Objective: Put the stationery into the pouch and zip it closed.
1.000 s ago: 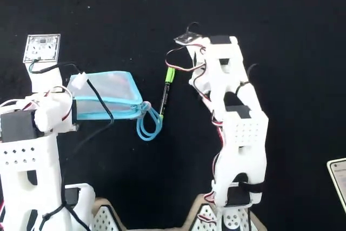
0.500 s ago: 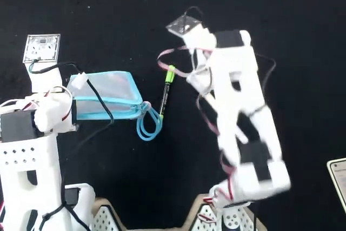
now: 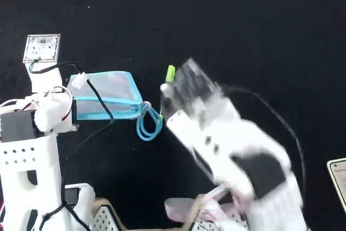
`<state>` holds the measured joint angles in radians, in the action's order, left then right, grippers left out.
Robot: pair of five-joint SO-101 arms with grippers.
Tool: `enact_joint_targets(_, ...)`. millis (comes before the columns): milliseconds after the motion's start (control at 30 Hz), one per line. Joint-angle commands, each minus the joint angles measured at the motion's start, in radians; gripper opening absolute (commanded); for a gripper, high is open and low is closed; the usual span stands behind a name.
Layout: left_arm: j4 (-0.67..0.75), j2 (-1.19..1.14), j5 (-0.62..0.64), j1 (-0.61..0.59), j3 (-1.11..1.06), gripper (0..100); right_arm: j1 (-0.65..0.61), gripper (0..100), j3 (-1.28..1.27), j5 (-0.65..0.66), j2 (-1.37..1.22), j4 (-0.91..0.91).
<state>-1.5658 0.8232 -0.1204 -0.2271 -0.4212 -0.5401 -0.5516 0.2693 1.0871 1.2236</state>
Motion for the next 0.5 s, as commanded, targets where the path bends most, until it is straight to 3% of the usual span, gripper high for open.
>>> enact_joint_targets(0,0.014,-0.005,0.009,-0.005,0.002,3,-0.193,1.1,-0.119,-0.077,0.308,-0.252)
enact_joint_targets(200,0.014,-0.005,0.009,-0.005,0.002,3,-0.359,1.1,-0.294,-0.083,0.507,-0.512)
enact_joint_targets(467,0.014,-0.005,0.009,-0.005,0.002,3,-0.411,1.1,-0.529,-0.083,0.549,-0.845)
